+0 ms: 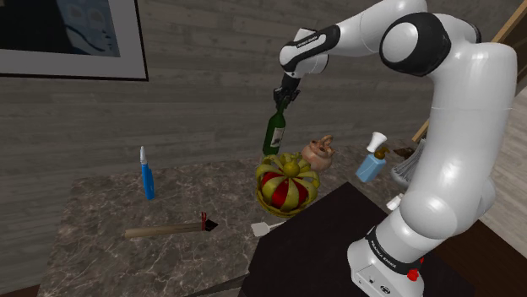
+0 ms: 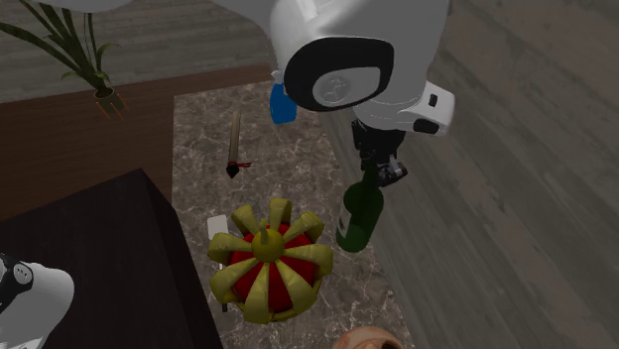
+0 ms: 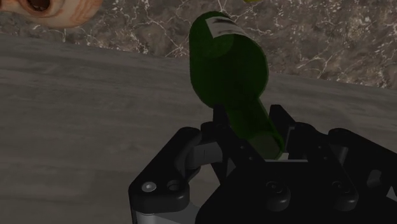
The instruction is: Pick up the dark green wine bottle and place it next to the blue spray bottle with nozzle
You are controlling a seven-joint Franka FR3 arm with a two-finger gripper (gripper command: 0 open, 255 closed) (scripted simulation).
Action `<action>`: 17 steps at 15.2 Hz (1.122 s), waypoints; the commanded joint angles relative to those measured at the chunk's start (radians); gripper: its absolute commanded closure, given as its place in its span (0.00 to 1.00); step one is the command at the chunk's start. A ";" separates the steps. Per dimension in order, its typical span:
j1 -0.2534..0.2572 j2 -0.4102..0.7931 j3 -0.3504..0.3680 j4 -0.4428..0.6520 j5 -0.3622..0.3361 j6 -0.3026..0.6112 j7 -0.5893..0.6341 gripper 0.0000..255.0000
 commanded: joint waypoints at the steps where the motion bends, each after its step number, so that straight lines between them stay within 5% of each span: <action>1: 0.000 -0.018 -0.002 0.003 -0.003 -0.021 0.001 1.00; 17: 0.003 -0.099 -0.009 0.104 -0.018 -0.202 0.013 1.00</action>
